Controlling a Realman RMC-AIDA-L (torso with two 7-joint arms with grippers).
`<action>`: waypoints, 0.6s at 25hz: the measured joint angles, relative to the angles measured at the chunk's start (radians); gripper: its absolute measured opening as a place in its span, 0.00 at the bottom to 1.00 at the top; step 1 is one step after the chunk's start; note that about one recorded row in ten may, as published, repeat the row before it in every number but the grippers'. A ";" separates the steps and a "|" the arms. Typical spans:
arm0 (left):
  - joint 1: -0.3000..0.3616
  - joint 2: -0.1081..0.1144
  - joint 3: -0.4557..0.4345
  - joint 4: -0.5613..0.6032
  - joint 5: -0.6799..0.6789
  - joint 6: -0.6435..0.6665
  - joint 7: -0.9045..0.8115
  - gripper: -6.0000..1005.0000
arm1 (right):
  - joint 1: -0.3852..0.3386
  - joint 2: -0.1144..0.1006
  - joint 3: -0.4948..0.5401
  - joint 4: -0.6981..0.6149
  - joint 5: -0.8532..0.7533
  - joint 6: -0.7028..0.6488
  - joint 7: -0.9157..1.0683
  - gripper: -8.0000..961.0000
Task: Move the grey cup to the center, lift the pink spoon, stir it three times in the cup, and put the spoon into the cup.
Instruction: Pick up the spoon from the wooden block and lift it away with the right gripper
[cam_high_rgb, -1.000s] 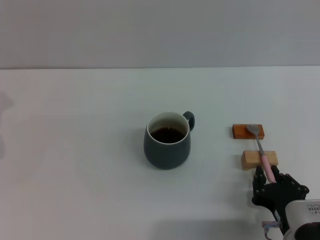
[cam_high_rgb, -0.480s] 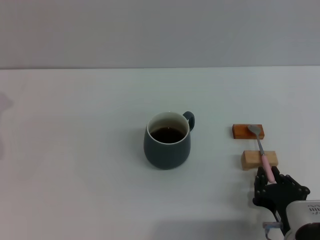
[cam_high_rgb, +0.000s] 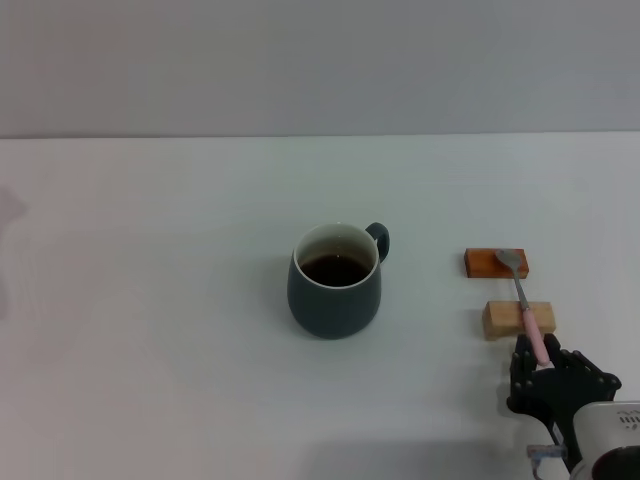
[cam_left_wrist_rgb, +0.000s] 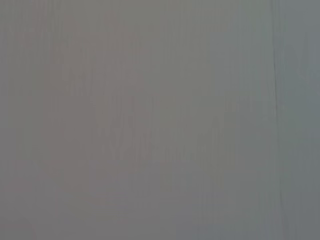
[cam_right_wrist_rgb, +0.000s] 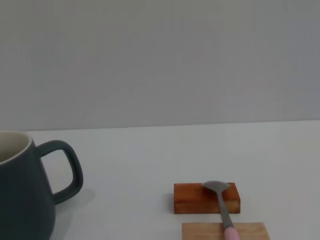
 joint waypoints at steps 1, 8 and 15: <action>0.000 -0.001 0.000 0.000 0.000 0.001 0.000 0.00 | 0.000 0.000 0.000 0.000 0.000 0.001 0.000 0.24; 0.000 -0.001 0.000 0.000 0.000 0.003 0.000 0.00 | 0.005 -0.003 0.000 0.000 0.000 0.004 -0.005 0.24; 0.000 -0.001 0.000 -0.002 0.000 0.009 -0.001 0.00 | 0.009 -0.003 0.000 0.003 0.000 0.005 -0.014 0.23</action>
